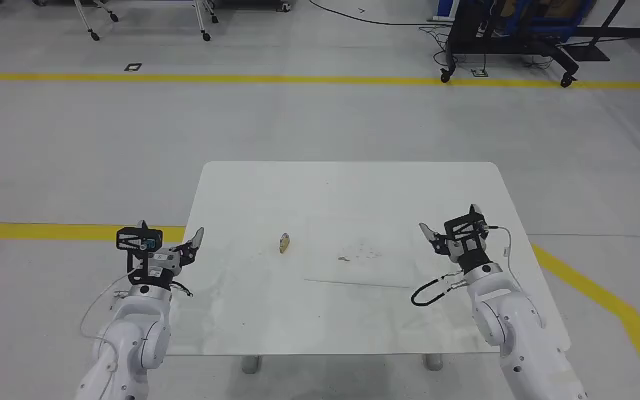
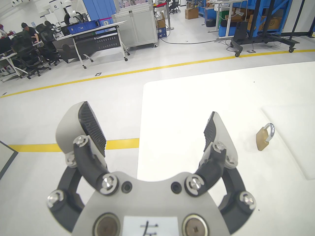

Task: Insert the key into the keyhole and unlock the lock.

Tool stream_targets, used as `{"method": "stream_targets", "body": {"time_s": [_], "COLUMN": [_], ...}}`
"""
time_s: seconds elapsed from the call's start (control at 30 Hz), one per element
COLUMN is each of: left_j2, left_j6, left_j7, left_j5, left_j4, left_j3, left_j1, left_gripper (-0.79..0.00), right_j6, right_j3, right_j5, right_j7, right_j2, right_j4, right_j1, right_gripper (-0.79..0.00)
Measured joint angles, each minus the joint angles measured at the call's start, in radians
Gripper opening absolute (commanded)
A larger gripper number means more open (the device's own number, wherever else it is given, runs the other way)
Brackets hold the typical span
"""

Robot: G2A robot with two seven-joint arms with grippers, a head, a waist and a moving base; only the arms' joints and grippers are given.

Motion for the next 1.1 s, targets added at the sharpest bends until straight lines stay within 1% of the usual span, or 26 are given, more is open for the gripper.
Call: {"method": "stream_targets", "body": {"time_s": [0.03,0.1,0.43,0.5,0.57,0.6,0.63,0.7,0.73,0.77,0.83,0.9,0.93,0.97,1.0,1.03,1.1], "left_j2": [0.0,0.0,0.0,0.0,0.0,0.0,0.0,0.0,0.0,0.0,0.0,0.0,0.0,0.0,0.0,0.0,0.0], "left_j6": [0.0,0.0,0.0,0.0,0.0,0.0,0.0,0.0,0.0,0.0,0.0,0.0,0.0,0.0,0.0,0.0,0.0], "left_j7": [0.0,0.0,0.0,0.0,0.0,0.0,0.0,0.0,0.0,0.0,0.0,0.0,0.0,0.0,0.0,0.0,0.0], "left_j5": [0.0,0.0,0.0,0.0,0.0,0.0,0.0,0.0,0.0,0.0,0.0,0.0,0.0,0.0,0.0,0.0,0.0], "left_j4": [0.0,0.0,0.0,0.0,0.0,0.0,0.0,0.0,0.0,0.0,0.0,0.0,0.0,0.0,0.0,0.0,0.0], "left_j3": [0.0,0.0,0.0,0.0,0.0,0.0,0.0,0.0,0.0,0.0,0.0,0.0,0.0,0.0,0.0,0.0,0.0], "left_j1": [0.0,0.0,0.0,0.0,0.0,0.0,0.0,0.0,0.0,0.0,0.0,0.0,0.0,0.0,0.0,0.0,0.0], "left_gripper": [0.0,0.0,0.0,0.0,0.0,0.0,0.0,0.0,0.0,0.0,0.0,0.0,0.0,0.0,0.0,0.0,0.0], "right_j6": [-0.048,-0.098,-0.082,-0.088,-0.17,-0.235,-0.343,-0.522,-0.631,-0.702,-0.826,-0.885,-0.897,-0.897,-0.896,-0.895,-0.894], "right_j3": [-0.017,-0.021,-0.019,-0.033,-0.072,-0.09,-0.112,-0.141,-0.163,-0.182,-0.23,-0.272,-0.304,-0.327,-0.349,-0.374,-0.409], "right_j5": [0.017,0.031,0.029,0.013,0.008,0.012,0.022,0.027,0.011,-0.009,-0.077,-0.143,-0.18,-0.2,-0.213,-0.228,-0.247], "right_j7": [0.01,0.009,0.009,0.025,0.03,0.03,0.019,-0.023,-0.055,-0.081,-0.136,-0.185,-0.22,-0.246,-0.273,-0.301,-0.309], "right_j2": [0.0,0.0,0.0,0.0,0.001,0.002,0.004,0.007,0.009,0.009,0.009,0.008,0.007,0.007,0.007,0.007,0.005], "right_j4": [0.015,0.023,0.024,0.033,0.068,0.1,0.156,0.253,0.315,0.358,0.441,0.493,0.523,0.545,0.568,0.6,0.639], "right_j1": [0.02,0.031,0.031,0.047,0.093,0.124,0.173,0.252,0.304,0.34,0.413,0.462,0.486,0.502,0.519,0.542,0.576], "right_gripper": [0.0,-0.001,0.0,0.0,0.0,0.0,0.0,0.0,0.0,0.0,0.0,-0.009,-0.077,-0.071,-0.148,-0.246,-0.409]}}
